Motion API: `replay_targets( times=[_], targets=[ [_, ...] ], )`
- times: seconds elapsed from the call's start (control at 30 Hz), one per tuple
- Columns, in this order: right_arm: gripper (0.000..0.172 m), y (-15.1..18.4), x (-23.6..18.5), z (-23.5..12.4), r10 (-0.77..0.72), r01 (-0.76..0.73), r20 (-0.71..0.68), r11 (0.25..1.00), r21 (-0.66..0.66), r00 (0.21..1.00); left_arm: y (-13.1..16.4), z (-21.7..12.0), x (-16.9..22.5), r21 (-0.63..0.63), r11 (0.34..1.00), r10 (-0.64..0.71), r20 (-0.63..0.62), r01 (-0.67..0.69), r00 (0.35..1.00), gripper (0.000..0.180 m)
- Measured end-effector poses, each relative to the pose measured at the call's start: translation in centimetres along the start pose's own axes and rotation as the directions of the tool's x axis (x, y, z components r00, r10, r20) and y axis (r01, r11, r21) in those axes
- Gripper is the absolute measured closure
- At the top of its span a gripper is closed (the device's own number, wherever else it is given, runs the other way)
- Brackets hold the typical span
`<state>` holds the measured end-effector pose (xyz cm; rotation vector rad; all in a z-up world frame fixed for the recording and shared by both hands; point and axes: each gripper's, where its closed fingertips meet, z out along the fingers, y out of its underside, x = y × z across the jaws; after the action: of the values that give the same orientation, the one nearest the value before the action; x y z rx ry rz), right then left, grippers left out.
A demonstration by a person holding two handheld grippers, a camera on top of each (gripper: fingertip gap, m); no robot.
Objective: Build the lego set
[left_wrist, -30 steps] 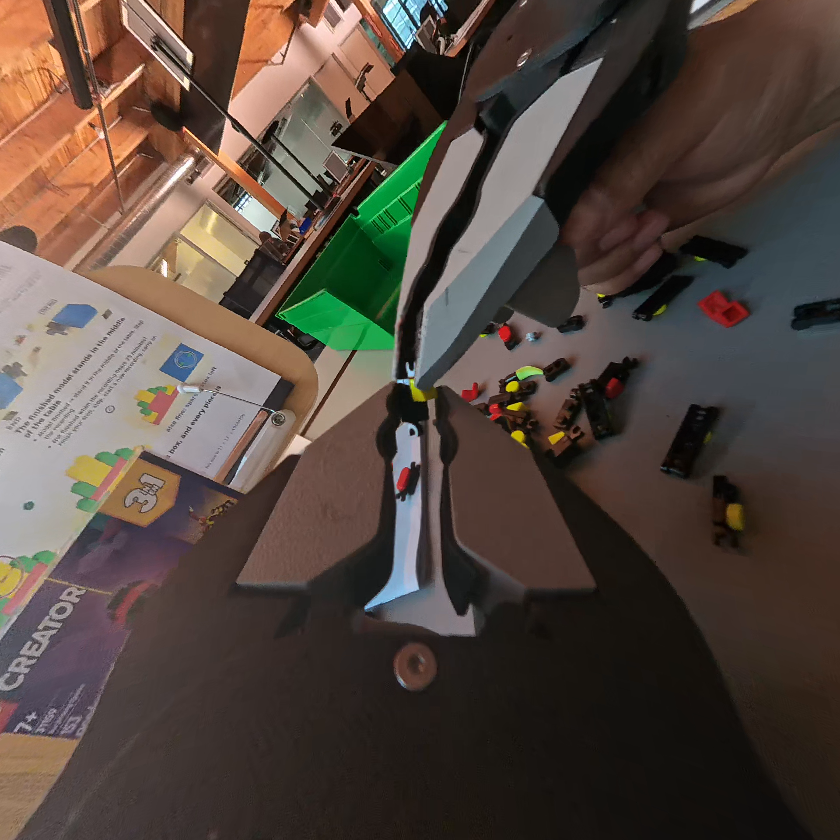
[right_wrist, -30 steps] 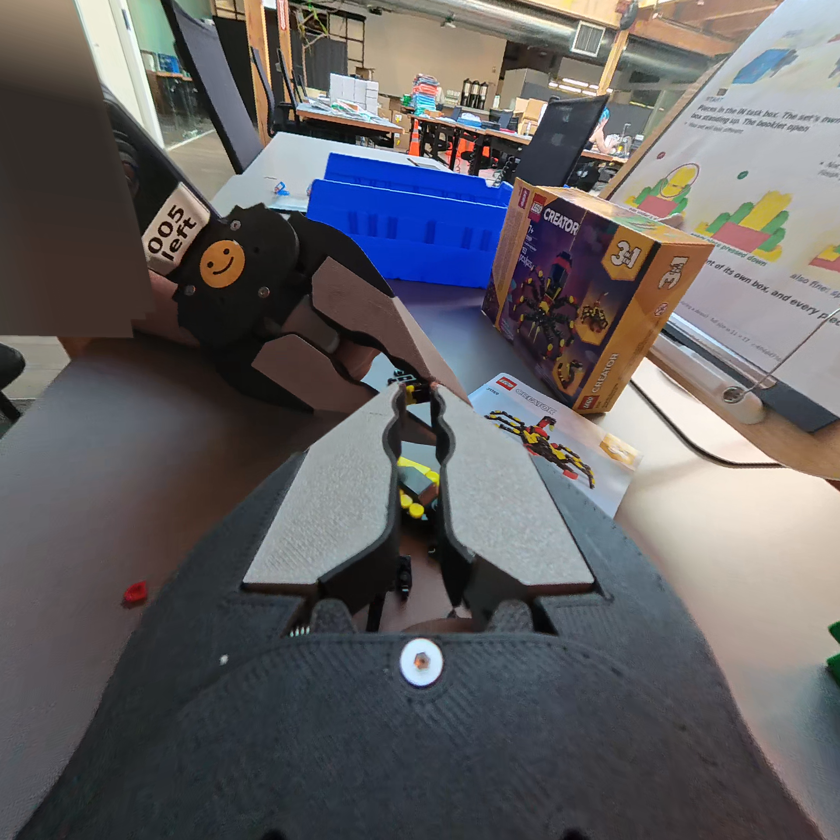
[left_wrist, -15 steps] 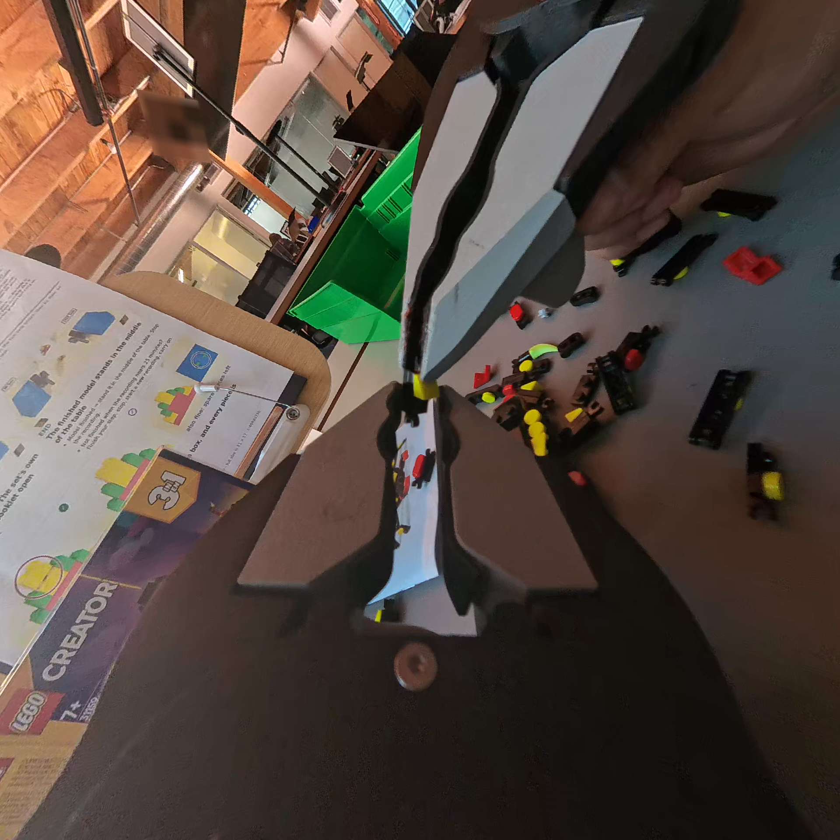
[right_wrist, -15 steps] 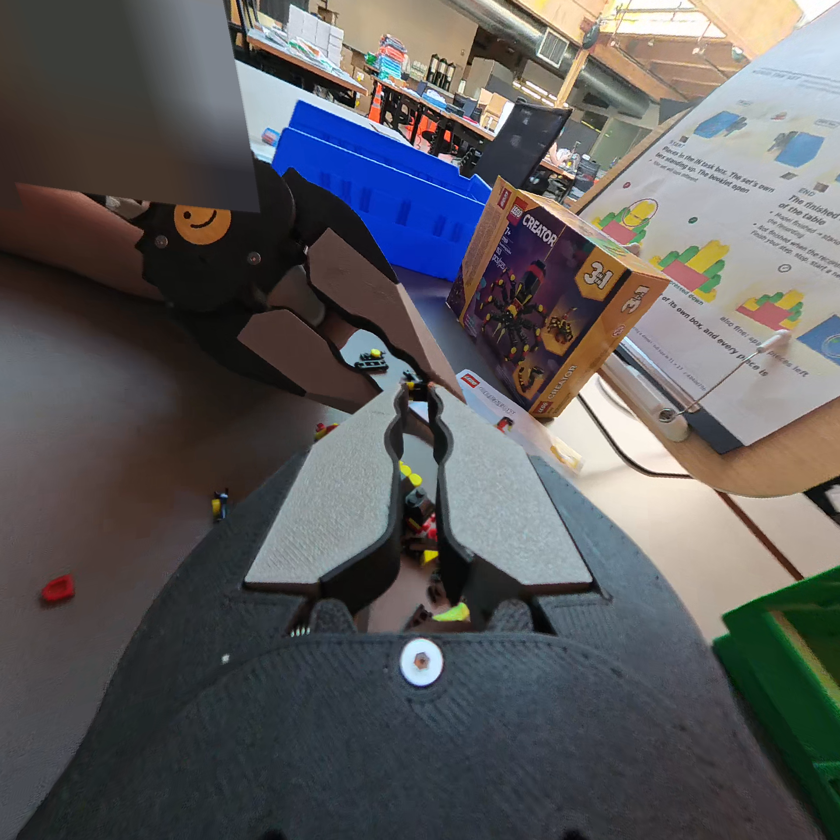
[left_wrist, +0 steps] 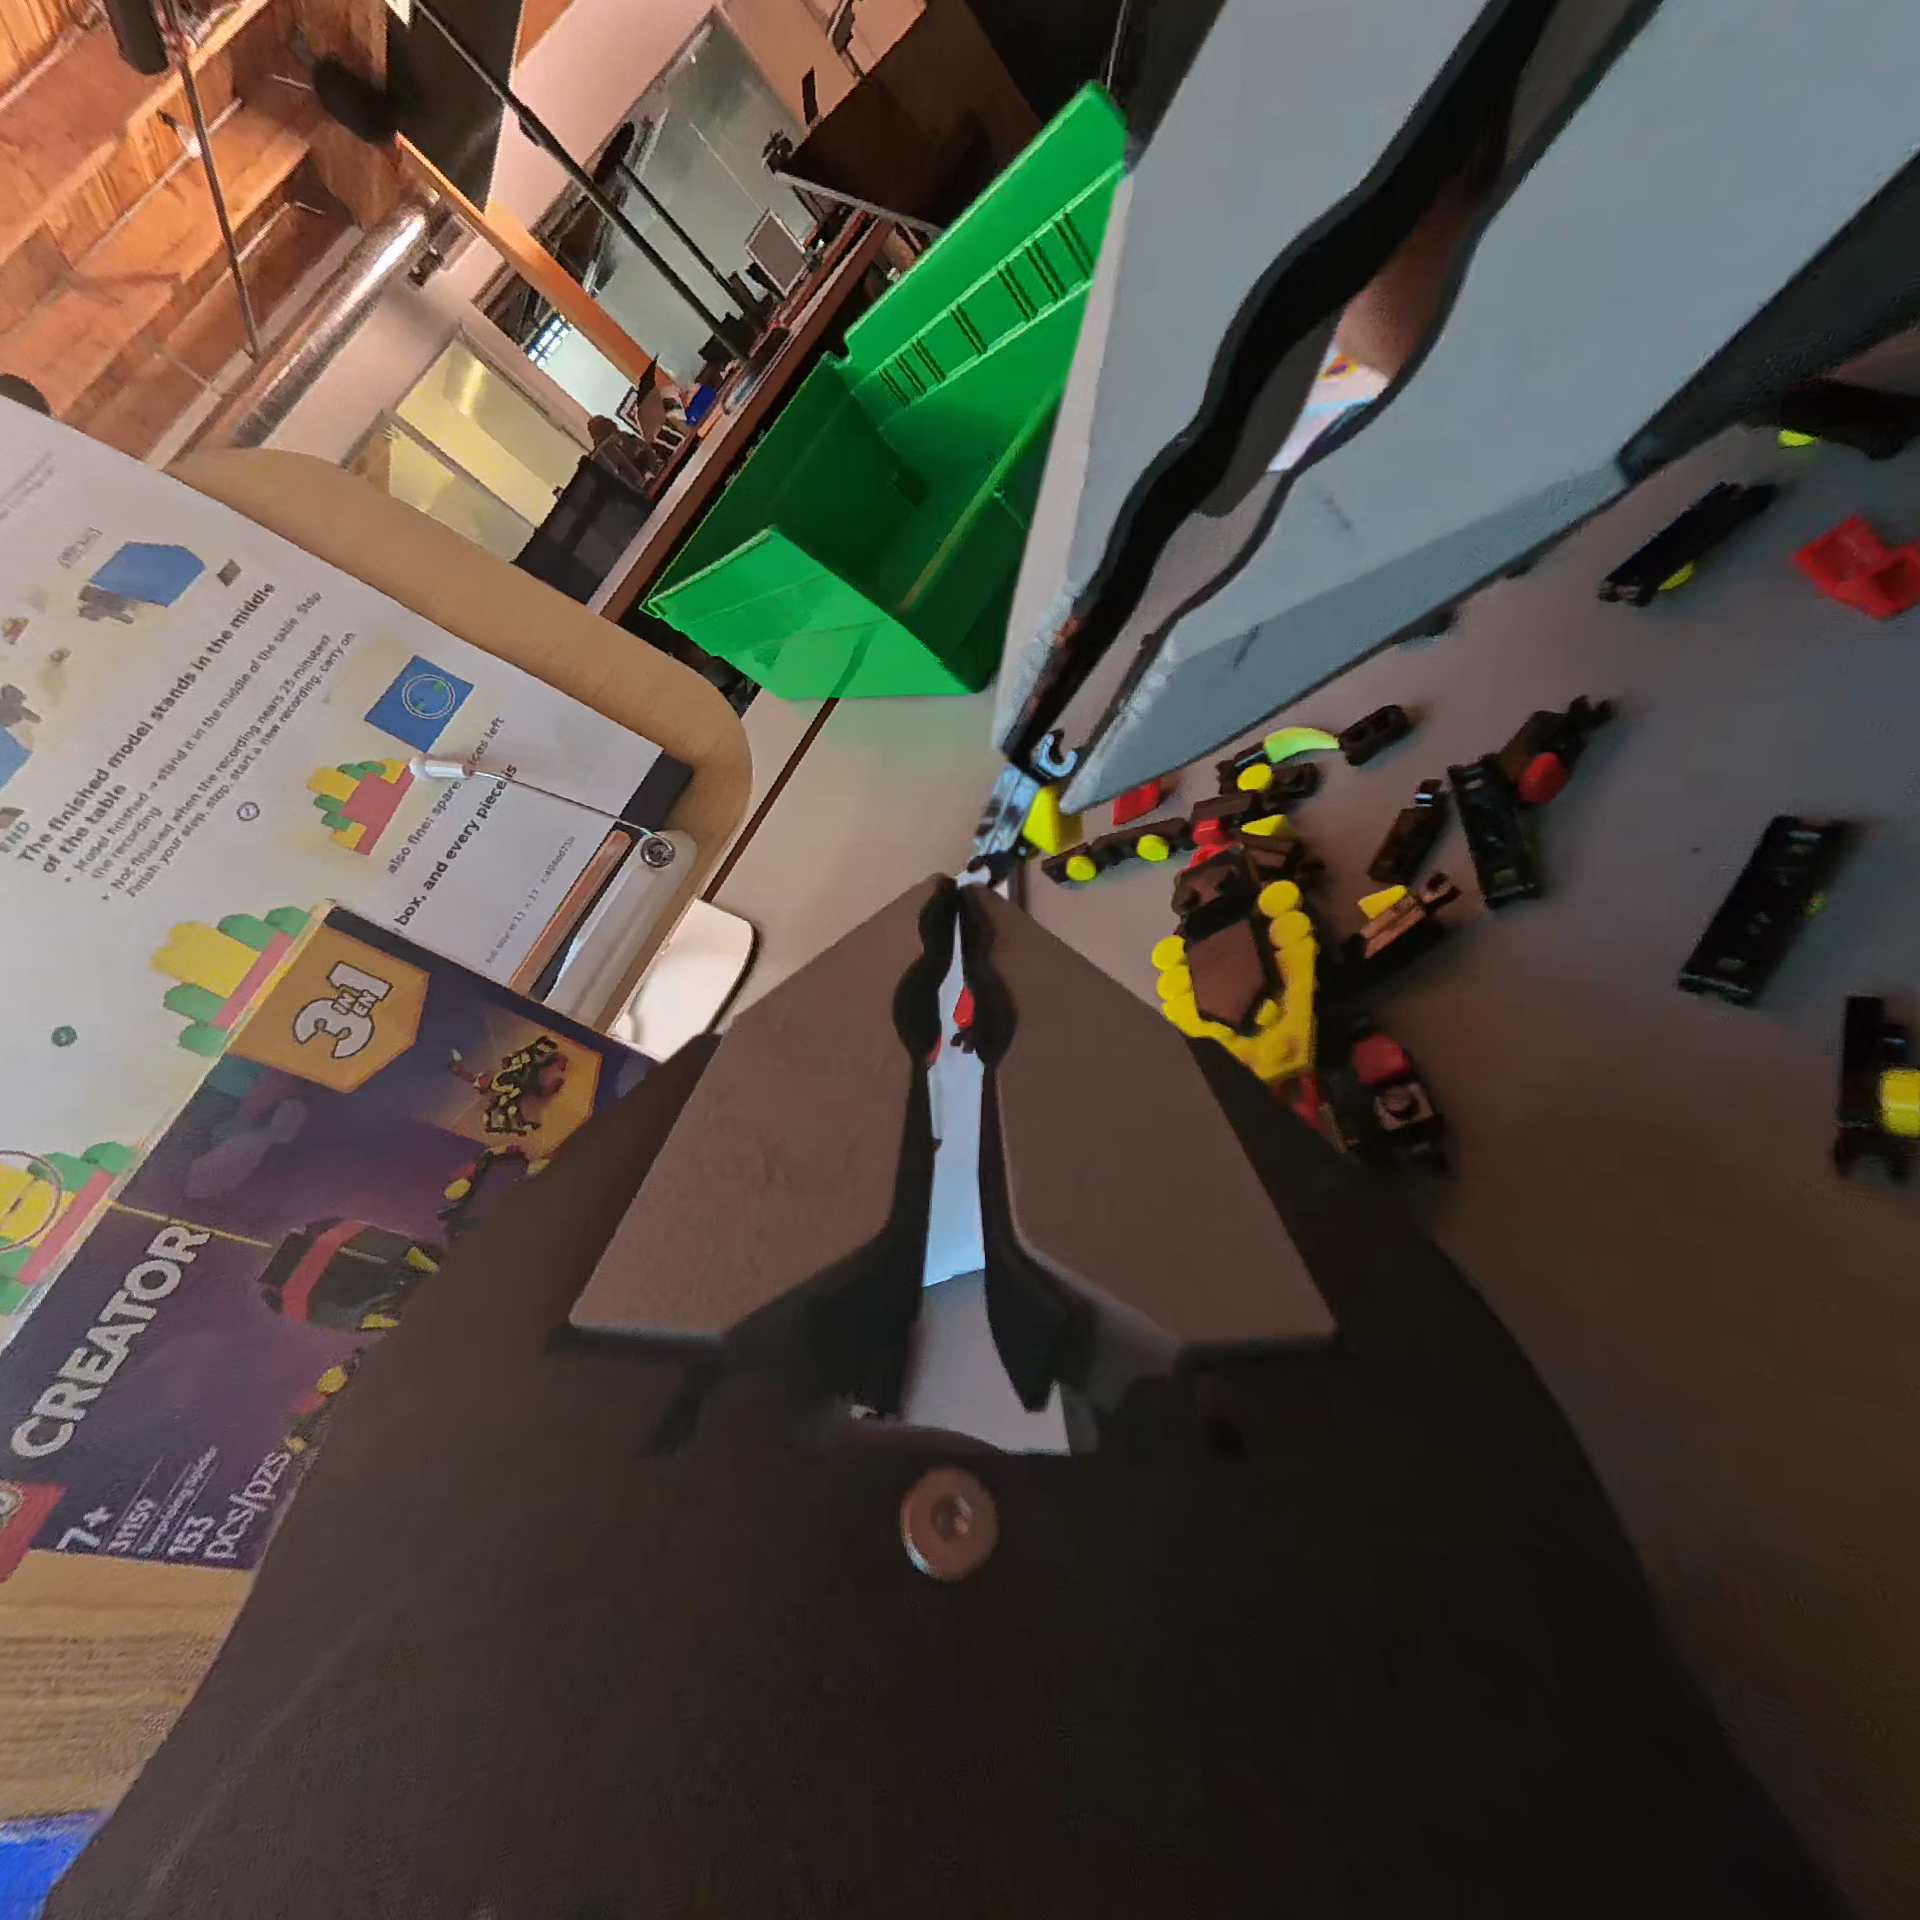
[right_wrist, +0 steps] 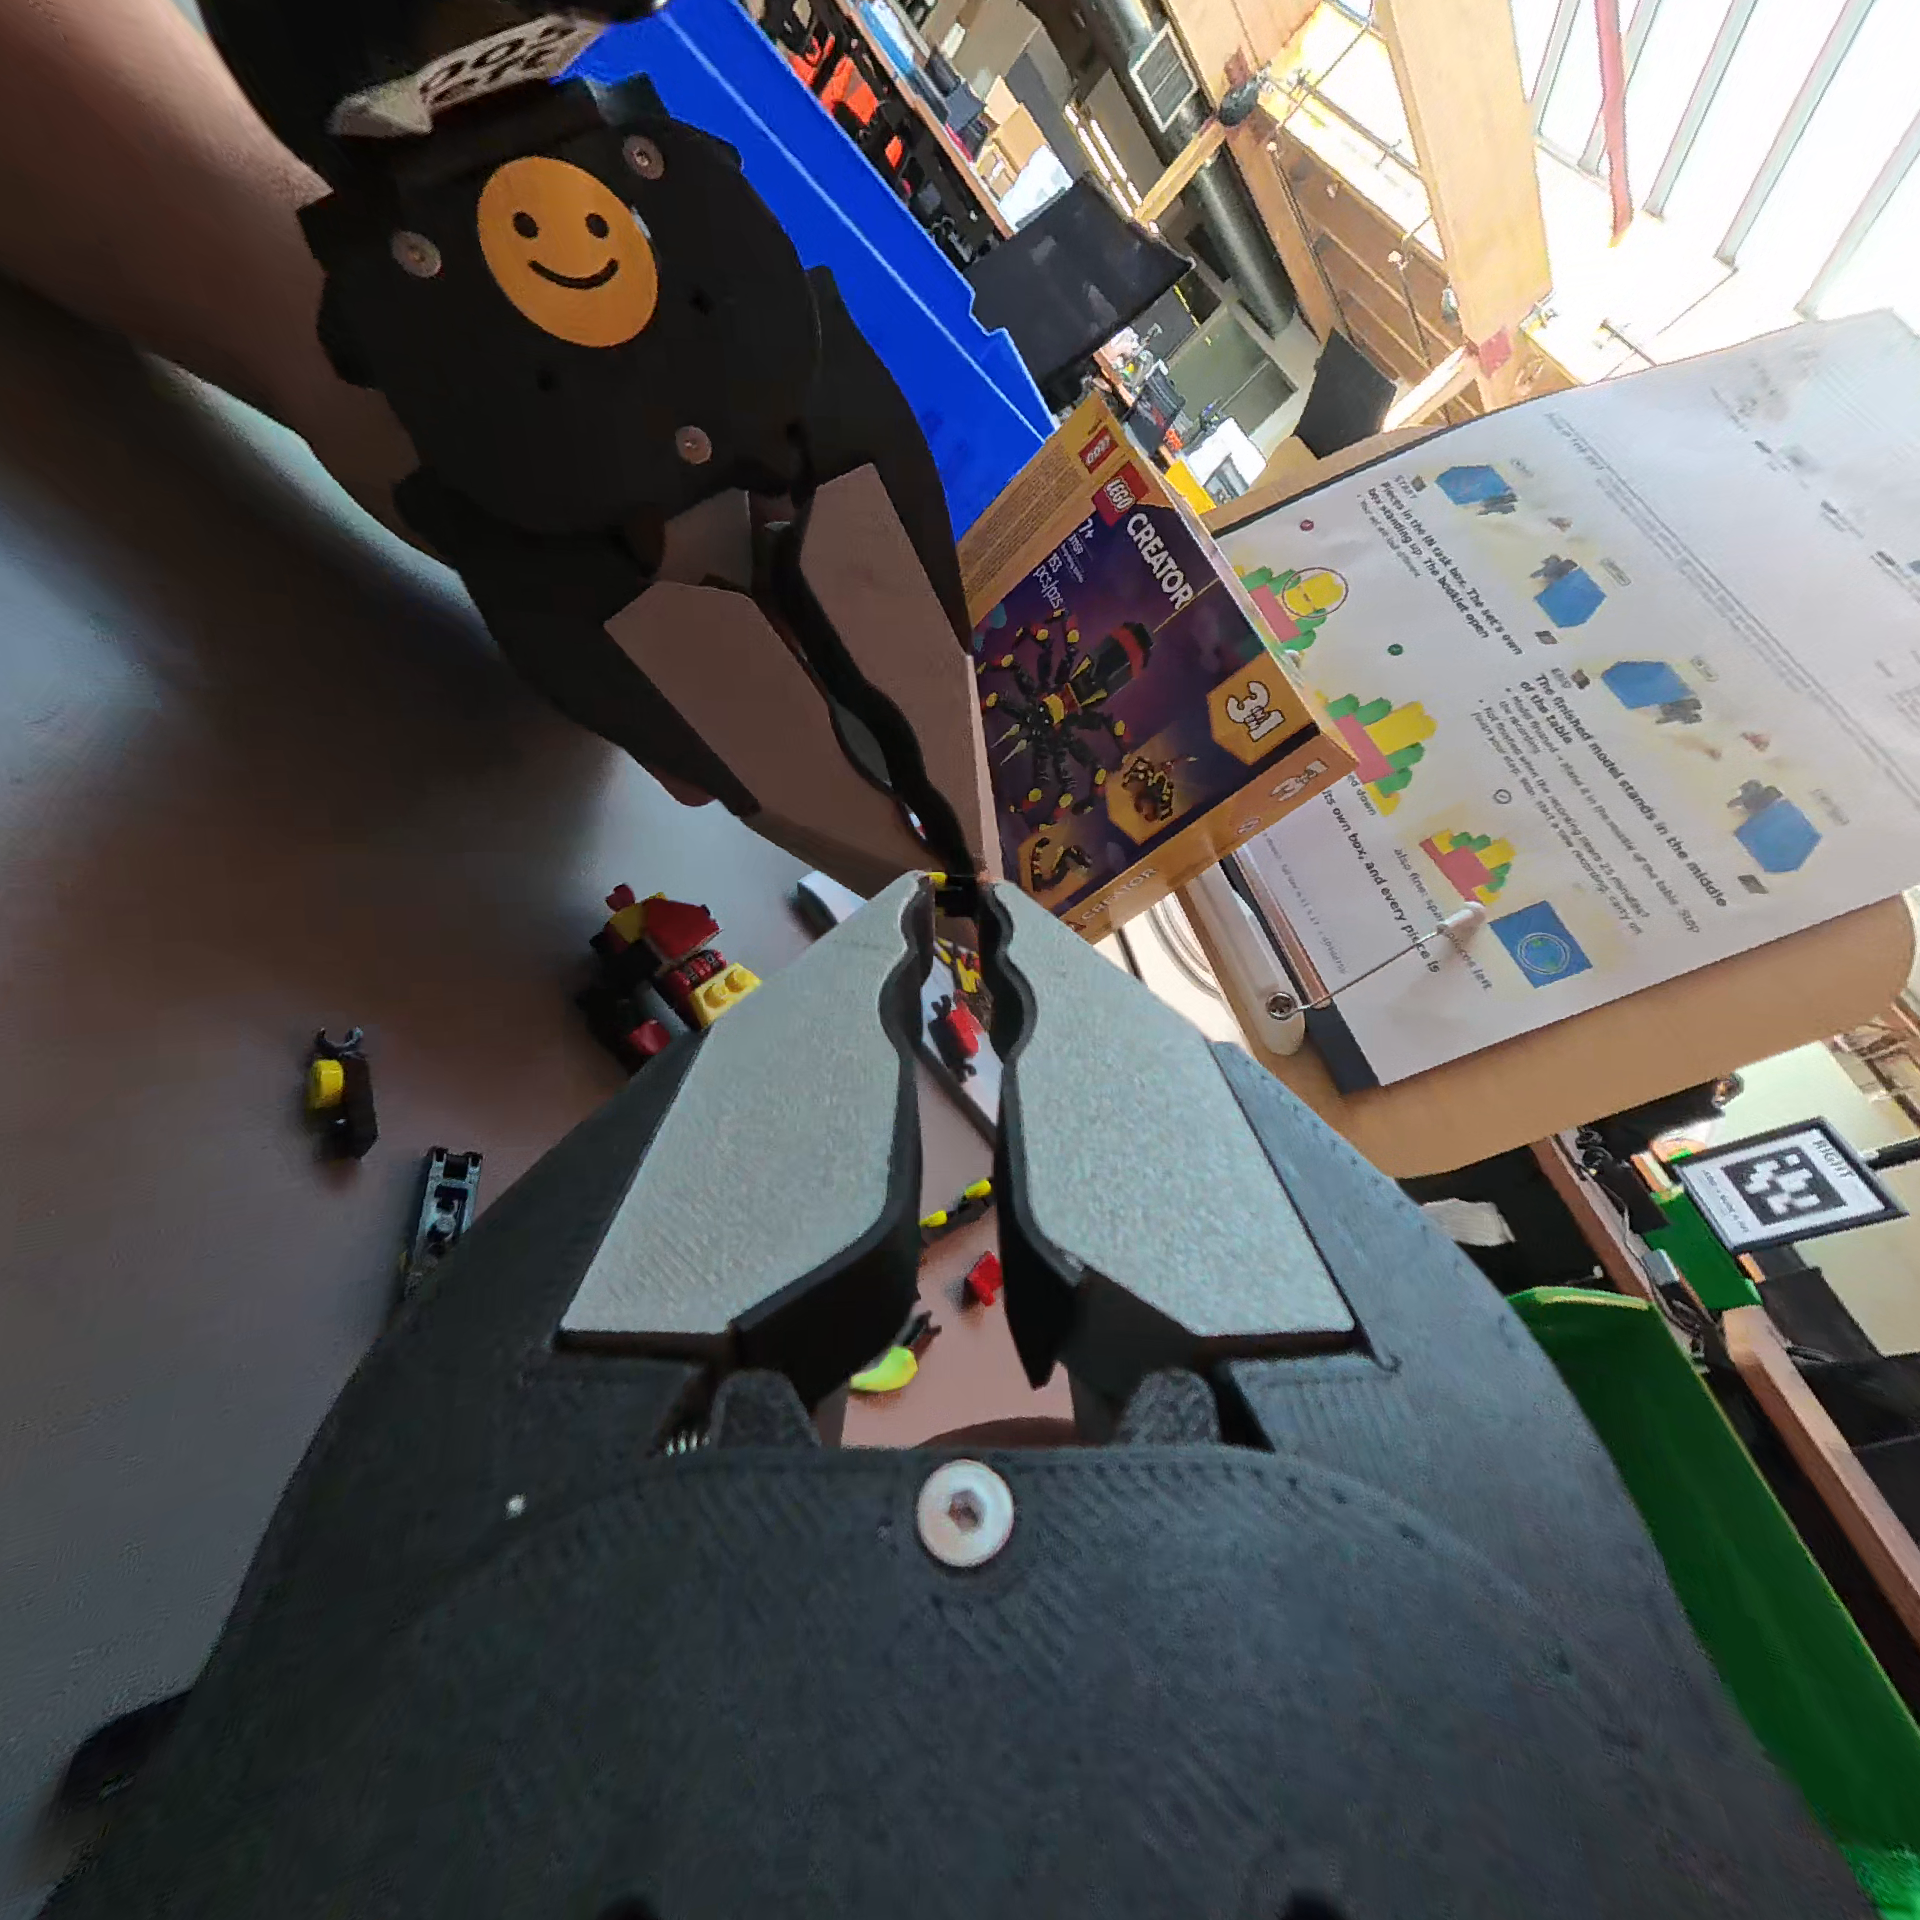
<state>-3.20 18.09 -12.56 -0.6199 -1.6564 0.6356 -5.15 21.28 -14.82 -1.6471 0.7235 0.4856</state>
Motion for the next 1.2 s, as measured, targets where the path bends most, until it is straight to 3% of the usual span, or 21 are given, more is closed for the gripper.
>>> replay_targets(
  times=[0.3, 0.53, 0.73, 0.87, 0.97, 1.2],
  targets=[
    [0.167, 0.6, 3.0, -0.6, 0.26, -0.257, -0.053, 0.965, 0.055, 0.964, 0.8, 0.0, -0.3, -0.047, 0.999, 0.011, 0.014, -0.01, 1.0, 0.18],
    [0.167, -1.3, 3.6, -1.8, 0.502, -0.52, 0.136, 0.827, 0.214, 0.854, -0.9, -0.6, -1.3, 0.052, 0.999, -0.014, 0.068, 0.01, 0.998, 0.162],
    [0.167, -2.7, 2.9, -2.7, 0.525, -0.597, 0.293, 0.75, 0.285, 0.799, -3.4, -1.7, -1.1, 0.173, 0.985, 0.006, 0.082, -0.021, 0.997, 0.161],
    [0.167, -3.0, 2.1, -2.6, 0.501, -0.59, 0.332, 0.759, 0.276, 0.799, -5.2, -2.7, -0.6, 0.257, 0.965, 0.027, 0.066, -0.043, 0.997, 0.167],
    [0.167, -3.2, 1.6, -2.6, 0.476, -0.569, 0.342, 0.778, 0.267, 0.81, -5.1, -2.6, -0.3, 0.246, 0.967, 0.054, 0.065, -0.068, 0.996, 0.177],
    [0.167, -3.0, 0.9, -3.0, 0.422, -0.535, 0.389, 0.807, 0.249, 0.819, -5.1, -2.8, 0.5, 0.257, 0.961, 0.101, 0.02, -0.102, 0.995, 0.177]
  ],
)
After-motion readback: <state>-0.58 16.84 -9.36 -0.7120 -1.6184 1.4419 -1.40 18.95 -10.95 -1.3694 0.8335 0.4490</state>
